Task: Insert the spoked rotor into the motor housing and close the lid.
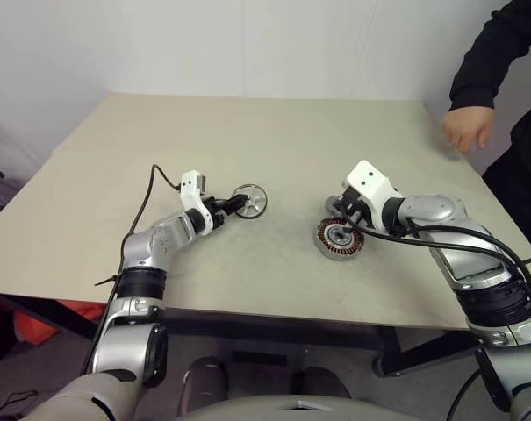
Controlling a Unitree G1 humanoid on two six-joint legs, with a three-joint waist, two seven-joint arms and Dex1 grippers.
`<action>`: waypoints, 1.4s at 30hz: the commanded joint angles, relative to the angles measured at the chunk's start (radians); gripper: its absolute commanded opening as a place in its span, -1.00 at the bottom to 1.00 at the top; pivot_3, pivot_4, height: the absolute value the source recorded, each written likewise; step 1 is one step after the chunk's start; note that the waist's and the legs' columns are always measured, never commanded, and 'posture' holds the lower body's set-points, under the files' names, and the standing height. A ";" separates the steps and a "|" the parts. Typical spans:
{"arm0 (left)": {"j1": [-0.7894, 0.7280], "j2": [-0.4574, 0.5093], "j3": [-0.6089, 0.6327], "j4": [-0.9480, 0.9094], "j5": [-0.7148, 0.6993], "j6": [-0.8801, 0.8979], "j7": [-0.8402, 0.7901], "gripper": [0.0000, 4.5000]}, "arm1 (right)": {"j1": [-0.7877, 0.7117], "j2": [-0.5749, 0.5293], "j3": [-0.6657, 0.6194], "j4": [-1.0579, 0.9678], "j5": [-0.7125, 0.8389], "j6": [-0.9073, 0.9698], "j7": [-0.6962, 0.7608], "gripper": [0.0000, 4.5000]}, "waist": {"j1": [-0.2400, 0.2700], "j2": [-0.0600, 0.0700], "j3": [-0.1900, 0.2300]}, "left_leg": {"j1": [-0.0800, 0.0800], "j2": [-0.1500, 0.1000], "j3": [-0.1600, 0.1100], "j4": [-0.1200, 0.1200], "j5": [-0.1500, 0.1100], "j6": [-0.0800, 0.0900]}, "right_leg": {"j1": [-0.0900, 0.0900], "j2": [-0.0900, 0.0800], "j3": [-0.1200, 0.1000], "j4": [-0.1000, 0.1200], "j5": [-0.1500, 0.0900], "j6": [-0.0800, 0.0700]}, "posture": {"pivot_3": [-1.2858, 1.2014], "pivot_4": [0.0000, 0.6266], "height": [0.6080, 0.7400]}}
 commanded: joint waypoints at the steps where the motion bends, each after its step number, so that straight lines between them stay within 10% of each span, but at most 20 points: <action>1: -0.070 -0.005 0.003 0.106 0.035 -0.028 0.030 0.80 | -0.039 0.007 -0.033 -0.013 0.006 0.004 -0.025 -0.99 | 0.002 0.000 0.000 | 0.000 0.000 0.000 0.000 0.000 0.000 | 0.000 0.000 0.000 0.000 0.000 0.000 | 0.03 -1.00 1.00; 28: -0.142 -0.086 0.094 0.234 -0.018 -0.023 0.008 0.80 | -0.058 0.040 -0.023 0.004 0.004 0.010 -0.064 -0.99 | 0.025 0.000 0.000 | -0.001 -0.002 -0.001 -0.001 0.000 0.000 | 0.001 -0.003 -0.001 -0.001 0.000 0.000 | 0.03 -1.00 1.00; 38: -0.198 -0.120 0.202 0.384 -0.068 -0.062 0.056 0.55 | -0.055 0.065 -0.008 0.022 0.003 0.001 -0.074 -1.00 | 0.027 0.000 0.000 | 0.001 -0.003 -0.001 -0.001 0.000 0.000 | 0.003 -0.003 -0.001 -0.002 0.000 0.001 | 0.03 -1.00 1.00; 42: -0.209 -0.125 0.209 0.404 -0.069 -0.056 0.057 0.17 | -0.063 0.068 -0.008 0.027 -0.003 0.002 -0.076 -1.00 | 0.028 0.000 0.000 | 0.001 -0.004 -0.002 -0.001 0.000 0.000 | 0.003 -0.004 -0.001 -0.002 0.000 0.001 | 0.03 -1.00 1.00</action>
